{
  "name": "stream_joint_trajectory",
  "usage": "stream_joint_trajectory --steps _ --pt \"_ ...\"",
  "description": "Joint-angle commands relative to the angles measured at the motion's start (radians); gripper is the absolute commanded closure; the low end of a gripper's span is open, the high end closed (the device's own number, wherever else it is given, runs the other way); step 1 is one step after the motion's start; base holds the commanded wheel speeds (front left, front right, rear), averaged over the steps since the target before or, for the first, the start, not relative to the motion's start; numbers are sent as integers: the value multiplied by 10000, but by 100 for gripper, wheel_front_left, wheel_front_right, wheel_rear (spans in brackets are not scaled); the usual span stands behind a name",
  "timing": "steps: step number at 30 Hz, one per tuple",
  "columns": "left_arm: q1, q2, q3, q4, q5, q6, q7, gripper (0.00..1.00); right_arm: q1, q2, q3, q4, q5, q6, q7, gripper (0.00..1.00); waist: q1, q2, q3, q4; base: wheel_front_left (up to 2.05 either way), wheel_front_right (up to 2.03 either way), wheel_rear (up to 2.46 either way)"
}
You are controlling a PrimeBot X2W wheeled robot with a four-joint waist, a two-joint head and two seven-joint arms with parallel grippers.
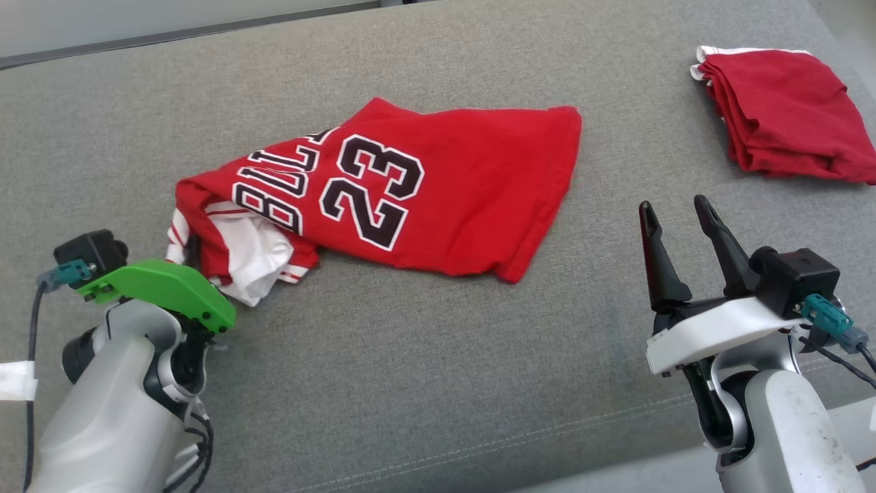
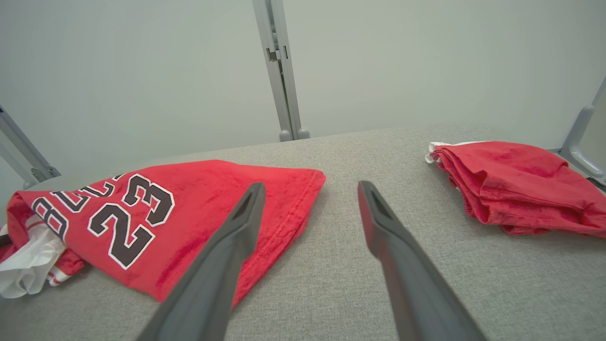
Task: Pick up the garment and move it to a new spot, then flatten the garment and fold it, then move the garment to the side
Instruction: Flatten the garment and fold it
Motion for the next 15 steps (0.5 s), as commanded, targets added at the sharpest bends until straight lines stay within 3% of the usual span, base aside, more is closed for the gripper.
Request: stream_joint_trajectory --steps 1,4,5,6,15 --pt "-253 159 58 231 102 -78 -95 100 -103 -27 14 -25 -92 -8 4 0 0 0 83 -79 0 0 0" --pt "-660 282 126 794 274 -206 -386 100 -190 -29 29 16 -97 -8 -1 0 0 0 126 -128 0 0 0" --pt "-761 324 92 961 349 -284 -464 58 -206 -27 31 36 -94 -6 -6 0 0 0 122 -132 0 0 0" --pt "-858 357 70 1114 400 -335 -555 0 -202 -24 22 60 -113 -6 -10 0 0 0 107 -128 0 0 0" --pt "-495 170 -301 1755 764 -822 -1280 0 177 -27 -128 231 -175 -6 -14 0 0 0 -433 275 0 0 0"
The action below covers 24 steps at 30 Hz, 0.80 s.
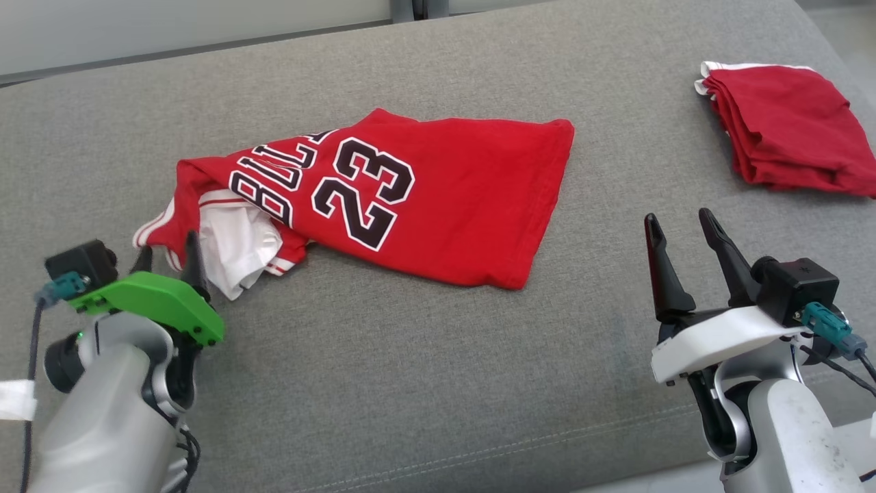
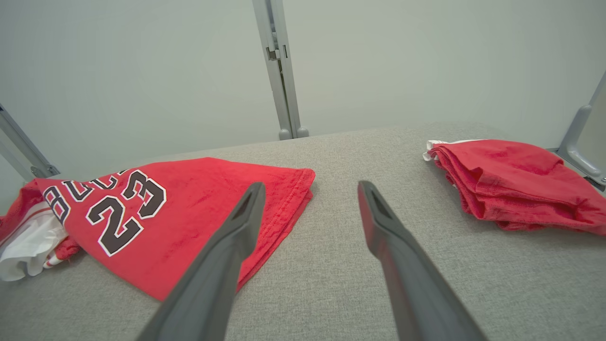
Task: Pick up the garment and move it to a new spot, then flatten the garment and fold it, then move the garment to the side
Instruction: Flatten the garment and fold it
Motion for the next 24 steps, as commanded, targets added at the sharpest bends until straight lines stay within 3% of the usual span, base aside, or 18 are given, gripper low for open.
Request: stream_joint_trajectory --steps 1,6,9,14,22,23,24 --pt "314 -120 -58 -28 87 -118 -138 0 137 -25 -38 10 -85 -4 -2 0 0 0 -228 241 0 0 0" --pt "1059 -599 -462 -453 121 -358 -246 0 295 -25 2 10 -7 -6 36 0 0 0 -449 460 0 0 0" --pt "1393 -882 -626 -577 47 -241 -129 0 309 -25 66 -28 29 -4 75 0 0 0 -478 456 0 0 0" --pt "1264 -882 -717 -211 281 237 -229 0 129 -27 188 -149 -38 -6 153 0 0 0 -243 126 0 0 0" --pt "647 -745 -584 441 436 369 -539 0 83 -25 -11 -287 -137 -4 145 0 0 0 108 -302 0 0 0" --pt "596 -744 -606 498 456 360 -567 16 82 -25 -41 -293 -145 -6 134 0 0 0 130 -316 0 0 0" --pt "596 -744 -606 498 456 360 -567 16 82 -25 -41 -293 -145 -6 134 0 0 0 130 -316 0 0 0"
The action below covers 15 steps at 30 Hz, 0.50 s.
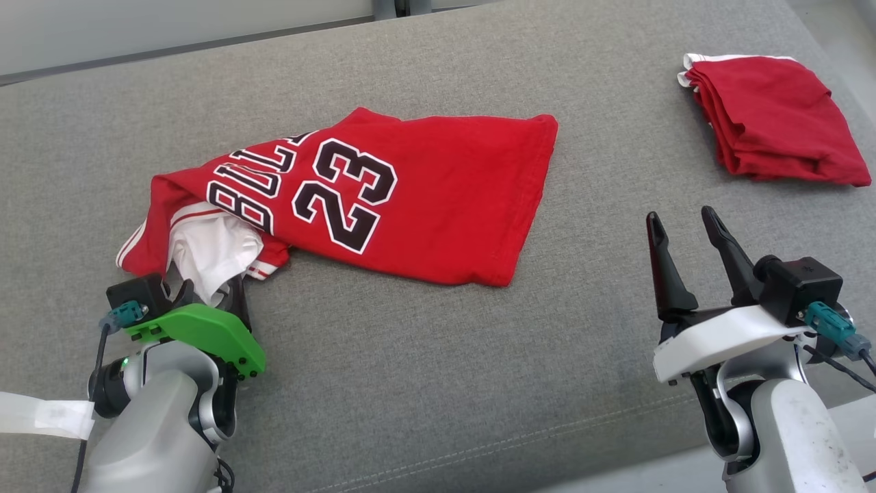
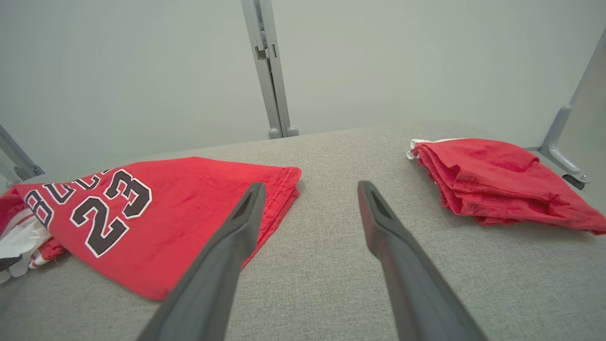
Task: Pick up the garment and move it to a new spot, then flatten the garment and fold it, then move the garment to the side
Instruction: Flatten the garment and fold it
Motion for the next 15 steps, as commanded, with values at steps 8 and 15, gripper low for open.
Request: stream_joint_trajectory --steps 8,15 --pt "-88 216 -114 22 285 -133 -262 100 28 -20 -143 22 27 -4 -124 0 0 0 16 242 0 0 0" --pt "-6 380 -213 -285 631 70 -444 100 -76 -23 25 126 112 -4 -131 0 0 0 -149 688 0 0 0"
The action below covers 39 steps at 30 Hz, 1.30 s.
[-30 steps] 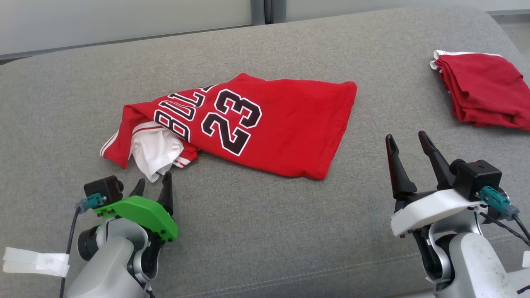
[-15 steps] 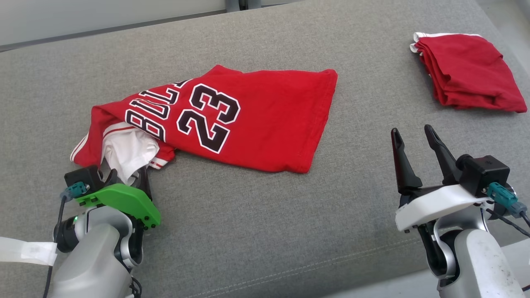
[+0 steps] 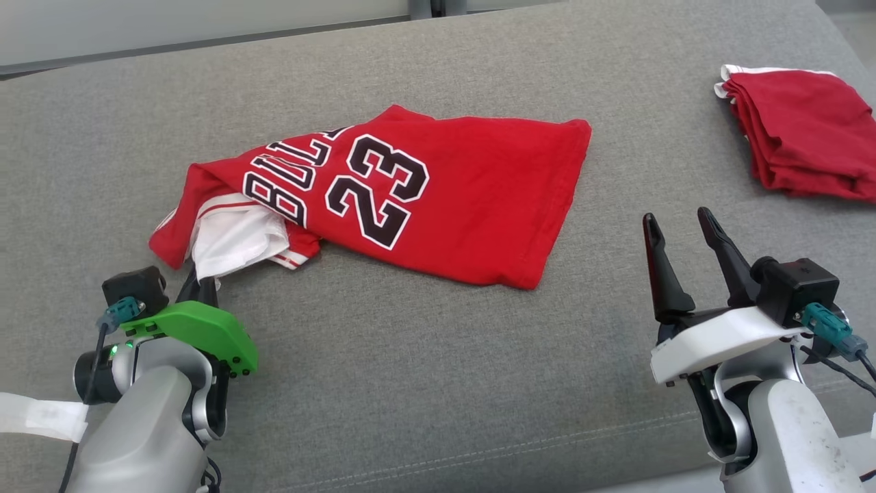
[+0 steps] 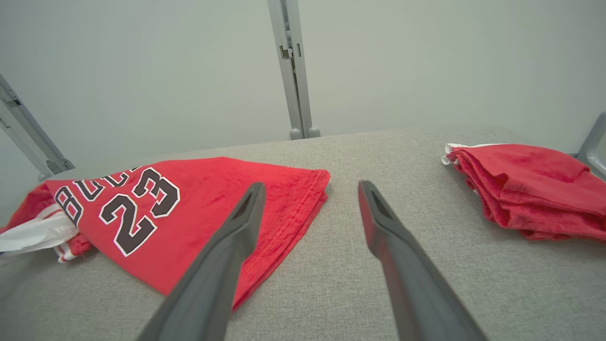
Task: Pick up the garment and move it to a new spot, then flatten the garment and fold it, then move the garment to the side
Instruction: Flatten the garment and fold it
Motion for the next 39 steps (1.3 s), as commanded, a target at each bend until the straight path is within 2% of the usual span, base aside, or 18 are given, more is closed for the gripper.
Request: stream_joint_trajectory --steps 1,7,16,25,33,34,35,36,37,39 --pt "50 44 -20 -85 49 57 -47 100 -58 -29 -20 38 61 -4 -36 0 0 0 -101 142 0 0 0" --pt "621 483 -294 -821 623 285 -118 100 91 -29 -104 111 8 -6 -57 0 0 0 -313 365 0 0 0" --pt "2464 1180 -507 -1645 873 1157 -96 100 241 -27 -128 198 61 -4 4 0 0 0 -533 496 0 0 0" --pt "3041 1259 -259 -1593 584 1456 -122 100 384 -27 -116 576 114 -4 557 0 0 0 -573 379 0 0 0" --pt "3592 1231 50 -2491 441 1740 -167 100 446 -26 -94 1582 323 -4 668 0 0 0 -652 651 0 0 0" --pt "3648 1220 41 -2586 422 1768 -167 89 416 -24 -56 1773 448 -4 651 0 0 0 -677 719 0 0 0" --pt "3716 1213 48 -2684 394 1778 -165 59 351 -26 11 2000 611 -4 623 0 0 0 -699 781 0 0 0" --pt "3753 1190 49 -2774 390 1792 -168 11 265 -27 72 2238 764 -4 590 0 0 0 -722 854 0 0 0" --pt "3764 1152 64 -2842 389 1793 -169 0 175 -29 121 2484 1011 -6 566 0 0 0 -740 938 0 0 0" --pt "3752 1090 124 -3039 448 1780 -179 0 12 -29 247 3040 1539 -4 477 0 0 0 -783 1148 0 0 0"
